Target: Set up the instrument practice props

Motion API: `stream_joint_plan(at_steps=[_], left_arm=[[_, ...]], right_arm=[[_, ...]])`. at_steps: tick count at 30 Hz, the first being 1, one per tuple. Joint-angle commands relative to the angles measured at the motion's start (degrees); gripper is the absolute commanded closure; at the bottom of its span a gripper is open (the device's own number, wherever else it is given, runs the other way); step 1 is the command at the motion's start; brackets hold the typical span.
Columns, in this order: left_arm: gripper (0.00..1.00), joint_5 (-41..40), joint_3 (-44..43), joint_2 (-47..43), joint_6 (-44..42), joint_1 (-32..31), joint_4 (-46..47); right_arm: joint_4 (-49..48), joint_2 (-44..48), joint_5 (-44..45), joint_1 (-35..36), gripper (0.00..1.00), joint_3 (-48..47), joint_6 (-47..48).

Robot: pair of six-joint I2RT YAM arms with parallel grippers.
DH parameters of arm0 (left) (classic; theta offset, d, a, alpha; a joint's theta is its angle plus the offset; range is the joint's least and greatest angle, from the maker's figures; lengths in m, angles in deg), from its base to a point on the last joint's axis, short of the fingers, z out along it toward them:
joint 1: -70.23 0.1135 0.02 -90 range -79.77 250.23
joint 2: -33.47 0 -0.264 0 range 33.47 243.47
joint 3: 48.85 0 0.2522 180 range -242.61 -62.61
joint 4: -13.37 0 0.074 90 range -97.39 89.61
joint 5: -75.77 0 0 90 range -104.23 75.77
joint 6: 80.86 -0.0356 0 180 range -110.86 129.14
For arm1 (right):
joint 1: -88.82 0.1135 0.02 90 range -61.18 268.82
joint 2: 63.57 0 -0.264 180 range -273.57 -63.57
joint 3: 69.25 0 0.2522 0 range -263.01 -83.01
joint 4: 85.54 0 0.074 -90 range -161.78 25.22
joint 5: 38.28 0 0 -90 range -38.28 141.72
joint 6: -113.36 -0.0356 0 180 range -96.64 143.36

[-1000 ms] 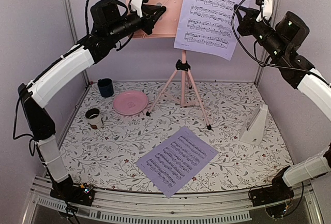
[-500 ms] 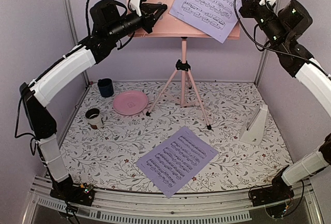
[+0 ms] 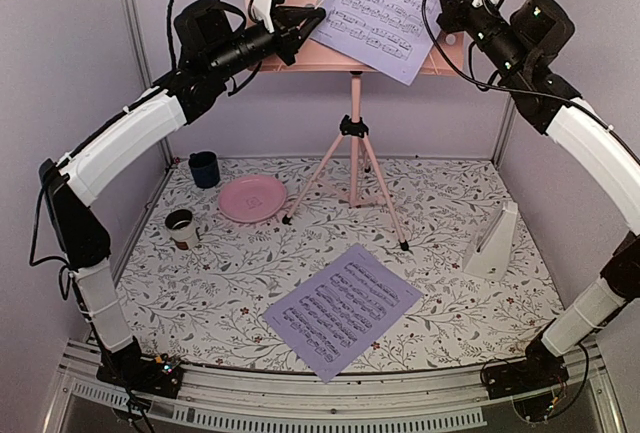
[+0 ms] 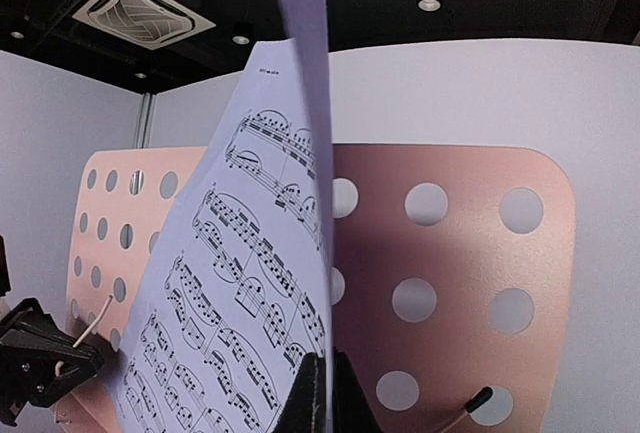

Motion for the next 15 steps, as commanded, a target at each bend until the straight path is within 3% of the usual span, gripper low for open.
stream_joint_plan(at_steps=[1, 15], left_arm=[[1.00, 2.8, -0.9, -0.6, -2.6, -0.6, 4.8], [1.00, 4.2, -4.0, 1.0, -3.7, -1.5, 3.0]], right_arm=[[-2.1, -2.4, -5.4, -0.1, 1.00, -4.3, 3.1], [-0.1, -11.8, -20.6, 0.0, 1.00, -14.9, 11.0]])
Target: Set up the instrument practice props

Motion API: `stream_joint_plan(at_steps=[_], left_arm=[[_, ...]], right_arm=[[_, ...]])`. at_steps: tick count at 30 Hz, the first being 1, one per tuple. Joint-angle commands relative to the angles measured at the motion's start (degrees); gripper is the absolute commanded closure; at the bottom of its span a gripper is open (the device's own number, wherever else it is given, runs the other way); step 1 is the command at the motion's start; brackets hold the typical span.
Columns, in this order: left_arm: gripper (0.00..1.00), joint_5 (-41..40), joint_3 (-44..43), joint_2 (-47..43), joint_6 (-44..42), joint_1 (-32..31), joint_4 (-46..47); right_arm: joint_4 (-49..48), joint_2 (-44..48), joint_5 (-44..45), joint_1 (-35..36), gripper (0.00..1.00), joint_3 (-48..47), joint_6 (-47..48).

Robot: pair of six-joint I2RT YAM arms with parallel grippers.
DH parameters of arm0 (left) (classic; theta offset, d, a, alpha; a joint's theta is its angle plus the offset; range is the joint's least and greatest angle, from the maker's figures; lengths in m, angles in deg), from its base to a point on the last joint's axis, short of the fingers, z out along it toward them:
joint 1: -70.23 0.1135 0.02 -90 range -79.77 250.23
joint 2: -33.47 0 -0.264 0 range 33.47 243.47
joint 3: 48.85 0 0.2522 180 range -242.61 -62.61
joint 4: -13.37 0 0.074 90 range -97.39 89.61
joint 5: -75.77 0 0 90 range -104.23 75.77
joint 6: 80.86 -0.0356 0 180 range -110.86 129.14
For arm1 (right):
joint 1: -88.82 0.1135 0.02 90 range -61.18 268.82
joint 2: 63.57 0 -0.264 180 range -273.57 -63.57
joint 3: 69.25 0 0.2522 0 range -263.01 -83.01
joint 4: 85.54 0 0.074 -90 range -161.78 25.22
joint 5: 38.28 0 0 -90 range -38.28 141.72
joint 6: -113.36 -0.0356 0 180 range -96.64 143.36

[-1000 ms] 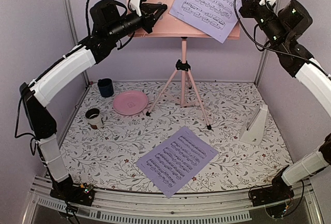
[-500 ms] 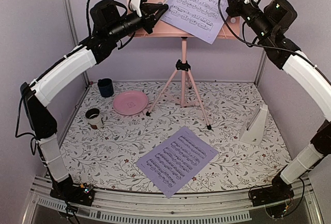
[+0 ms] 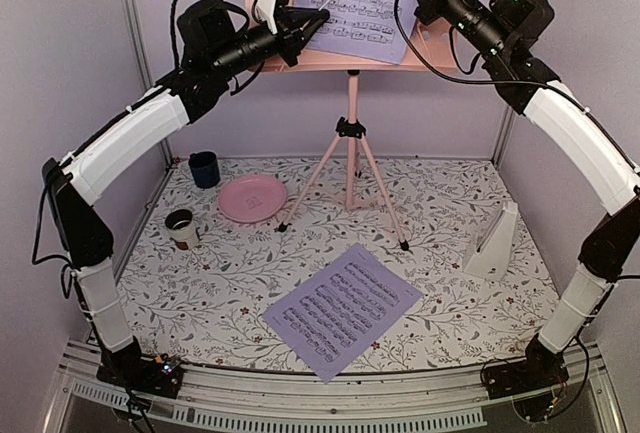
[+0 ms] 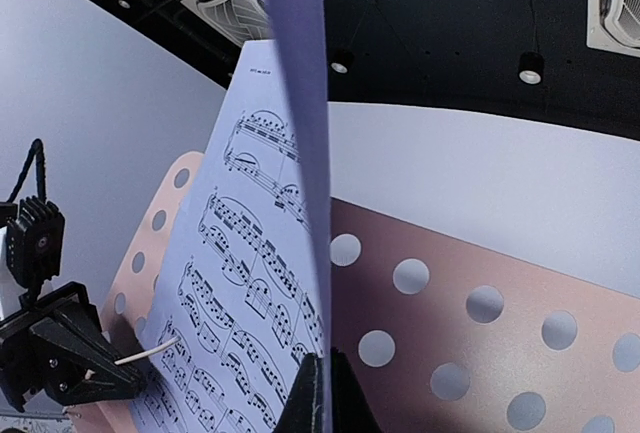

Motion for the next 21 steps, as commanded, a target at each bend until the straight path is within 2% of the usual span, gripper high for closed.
stream_joint_plan(at_steps=[1, 7, 21], left_arm=[[1.00, 2.3, -3.0, 0.2, -1.8, -1.1, 3.5], [1.00, 2.2, -2.8, 0.5, -1.9, -1.2, 3.5], [1.00, 2.7, -4.5, 1.3, -1.8, -1.6, 3.1]], right_arm=[[-0.1, -2.4, -5.8, 0.0, 1.00, -2.2, 1.7], [-1.4, -5.4, -8.4, 0.0, 1.00, -4.3, -0.8], [-6.3, -10.4, -8.0, 0.0, 1.00, -10.0, -5.3]])
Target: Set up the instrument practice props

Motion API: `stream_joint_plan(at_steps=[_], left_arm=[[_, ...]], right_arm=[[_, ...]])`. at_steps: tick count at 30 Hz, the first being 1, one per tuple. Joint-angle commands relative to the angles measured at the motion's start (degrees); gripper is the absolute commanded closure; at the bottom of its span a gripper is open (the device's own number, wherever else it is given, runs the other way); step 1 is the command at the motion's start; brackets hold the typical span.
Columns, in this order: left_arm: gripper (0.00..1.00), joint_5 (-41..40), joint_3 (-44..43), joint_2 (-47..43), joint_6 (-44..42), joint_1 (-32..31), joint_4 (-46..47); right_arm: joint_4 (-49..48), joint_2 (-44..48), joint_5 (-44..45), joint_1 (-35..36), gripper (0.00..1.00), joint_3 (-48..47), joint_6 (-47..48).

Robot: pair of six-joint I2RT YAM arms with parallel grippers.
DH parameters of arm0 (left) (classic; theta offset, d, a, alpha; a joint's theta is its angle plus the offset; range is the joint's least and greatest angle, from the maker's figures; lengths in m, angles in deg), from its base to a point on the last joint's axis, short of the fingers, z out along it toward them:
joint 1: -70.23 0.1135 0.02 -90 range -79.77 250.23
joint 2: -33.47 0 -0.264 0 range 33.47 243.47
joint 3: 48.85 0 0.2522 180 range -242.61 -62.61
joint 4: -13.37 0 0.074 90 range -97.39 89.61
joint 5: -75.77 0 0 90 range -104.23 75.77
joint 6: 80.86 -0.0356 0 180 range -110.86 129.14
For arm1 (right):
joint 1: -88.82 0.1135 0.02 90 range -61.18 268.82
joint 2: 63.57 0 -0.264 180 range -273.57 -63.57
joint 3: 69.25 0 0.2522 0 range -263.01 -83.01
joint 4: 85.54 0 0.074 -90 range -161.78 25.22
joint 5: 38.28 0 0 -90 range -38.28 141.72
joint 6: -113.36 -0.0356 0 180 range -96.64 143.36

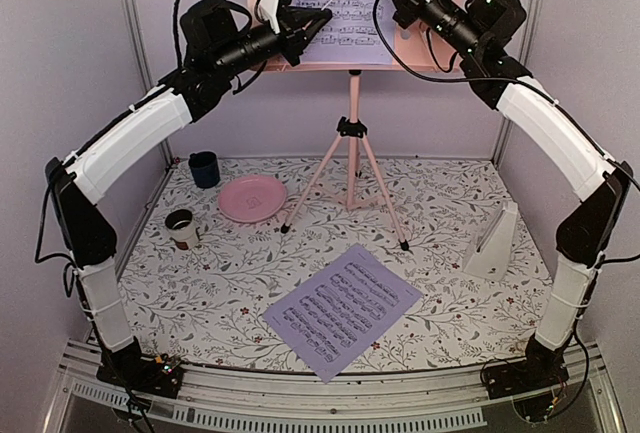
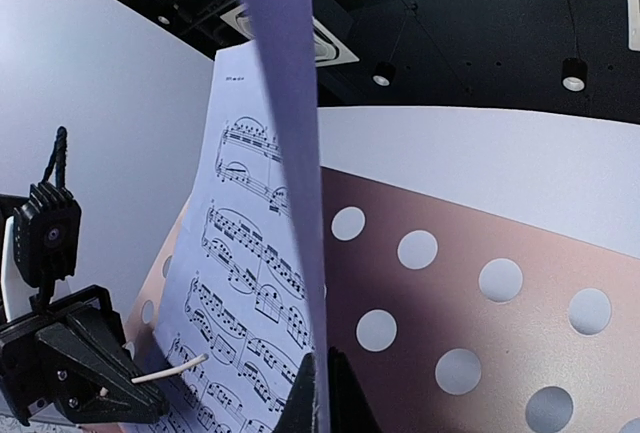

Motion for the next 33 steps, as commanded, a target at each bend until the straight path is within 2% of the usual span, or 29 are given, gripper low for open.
stream_joint_plan(at_steps=[1, 16, 30, 31, 33], left_arm=[[1.00, 2.4, -2.9, 0.1, -1.5, -1.4, 3.5], [1.00, 3.0, -3.1, 0.3, -1.6, -1.4, 3.3], [1.00, 2.8, -2.8, 0.2, -1.6, -1.5, 3.5], [1.00, 2.8, -2.8, 0.1, -1.5, -1.5, 3.6], [1.00, 2.8, -2.8, 0.1, -1.5, -1.5, 3.6]], right_arm=[[-3.7, -1.4, -0.8, 0.0, 1.00, -2.7, -3.0], [-2.7, -5.9, -8.5, 0.0, 1.00, -7.0, -3.1], [-5.5, -8.9, -10.1, 1.0, 1.00, -9.4, -3.0], [-5.7, -9.2, -10.3, 1.2, 0.98, -9.7, -3.1], [-6.3, -9.5, -10.4, 1.5, 0.87, -9.7, -3.1]])
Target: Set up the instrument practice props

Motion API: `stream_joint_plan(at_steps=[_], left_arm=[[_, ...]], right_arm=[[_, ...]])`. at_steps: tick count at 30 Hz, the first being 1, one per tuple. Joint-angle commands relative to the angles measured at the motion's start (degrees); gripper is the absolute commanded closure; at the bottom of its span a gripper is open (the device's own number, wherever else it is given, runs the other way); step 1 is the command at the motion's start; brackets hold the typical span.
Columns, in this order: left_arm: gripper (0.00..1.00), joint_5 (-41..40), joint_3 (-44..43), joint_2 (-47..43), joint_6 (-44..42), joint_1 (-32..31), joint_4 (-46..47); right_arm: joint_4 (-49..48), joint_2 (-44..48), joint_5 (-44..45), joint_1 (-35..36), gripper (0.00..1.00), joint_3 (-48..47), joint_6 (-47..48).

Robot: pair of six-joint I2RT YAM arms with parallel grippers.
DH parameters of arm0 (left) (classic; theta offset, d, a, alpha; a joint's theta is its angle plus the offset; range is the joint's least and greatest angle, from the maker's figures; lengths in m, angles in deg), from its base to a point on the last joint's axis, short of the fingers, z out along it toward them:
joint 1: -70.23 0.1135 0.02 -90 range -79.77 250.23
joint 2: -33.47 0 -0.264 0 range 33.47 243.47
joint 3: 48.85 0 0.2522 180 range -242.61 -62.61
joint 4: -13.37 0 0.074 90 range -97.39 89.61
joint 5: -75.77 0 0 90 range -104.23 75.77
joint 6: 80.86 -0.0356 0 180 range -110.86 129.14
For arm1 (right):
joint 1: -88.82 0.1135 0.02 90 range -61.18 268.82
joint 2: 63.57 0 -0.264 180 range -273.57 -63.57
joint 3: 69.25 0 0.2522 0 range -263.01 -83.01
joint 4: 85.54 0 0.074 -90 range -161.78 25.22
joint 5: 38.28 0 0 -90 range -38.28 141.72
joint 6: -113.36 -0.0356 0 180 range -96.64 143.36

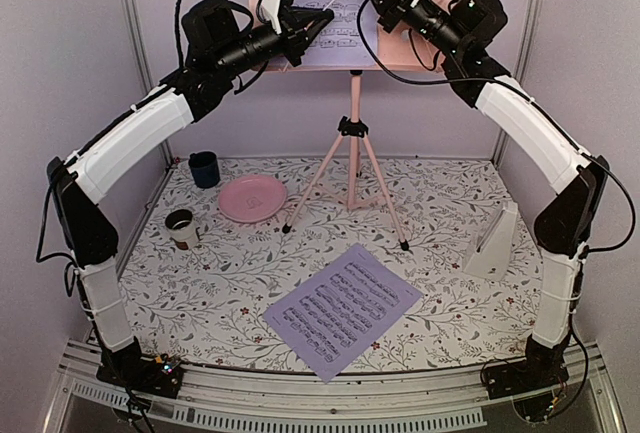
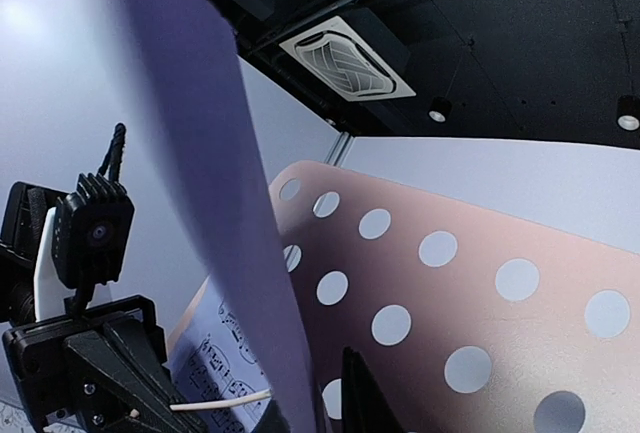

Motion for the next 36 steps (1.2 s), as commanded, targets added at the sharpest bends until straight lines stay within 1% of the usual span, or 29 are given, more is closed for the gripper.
stream_joint_plan(at_steps=[1, 3, 6, 7, 11, 18, 20, 23, 26, 29, 36], left_arm=[[1.00, 2.3, -2.0, -0.5, -1.3, -1.3, 3.6], [1.00, 2.2, -2.0, -0.6, -1.4, -1.3, 3.6], [1.00, 1.9, -1.6, -0.8, -1.4, -1.3, 4.0], [1.00, 1.8, -1.3, -0.9, -1.3, -1.3, 4.3], [1.00, 0.5, 0.0, -1.5, -0.9, -1.3, 5.1], [0.85, -1.3, 3.1, -3.6, -1.0, -1.4, 6.4], [0.80, -1.8, 3.5, -4.0, -1.0, -1.4, 6.3], [0.77, -2.2, 4.2, -4.5, -1.1, -1.4, 6.4], [0.66, -2.9, 4.6, -4.9, -1.1, -1.4, 6.5], [0.58, -3.2, 4.8, -5.2, -1.1, -1.5, 6.5], [0.47, -4.6, 6.3, -7.7, -1.8, -2.4, 5.8]], right_arm=[[-2.4, -1.6, -1.1, 1.0, 0.83, -1.7, -0.8], [-2.5, -1.6, -1.2, 1.1, 0.72, -1.7, -0.8], [-2.2, -1.5, -0.9, 1.1, 0.68, -1.6, -0.9], [-2.1, -1.4, -0.8, 1.2, 0.66, -1.5, -0.9], [-2.0, -0.6, 0.5, 1.1, 0.45, -1.0, -1.1], [-2.5, 1.5, 5.4, 1.1, 0.28, 0.9, 0.1], [-2.5, 1.9, 7.7, 1.0, 0.25, 1.4, 0.5], [-2.9, 2.3, 9.2, 0.2, 0.24, 2.0, -0.2], [-3.1, 2.5, 9.2, -0.1, 0.22, 2.1, -1.2], [-3.0, 2.7, 8.6, -0.1, 0.19, 2.3, -1.5], [-3.0, 5.5, 9.3, 0.0, 0.15, 6.3, -1.5]])
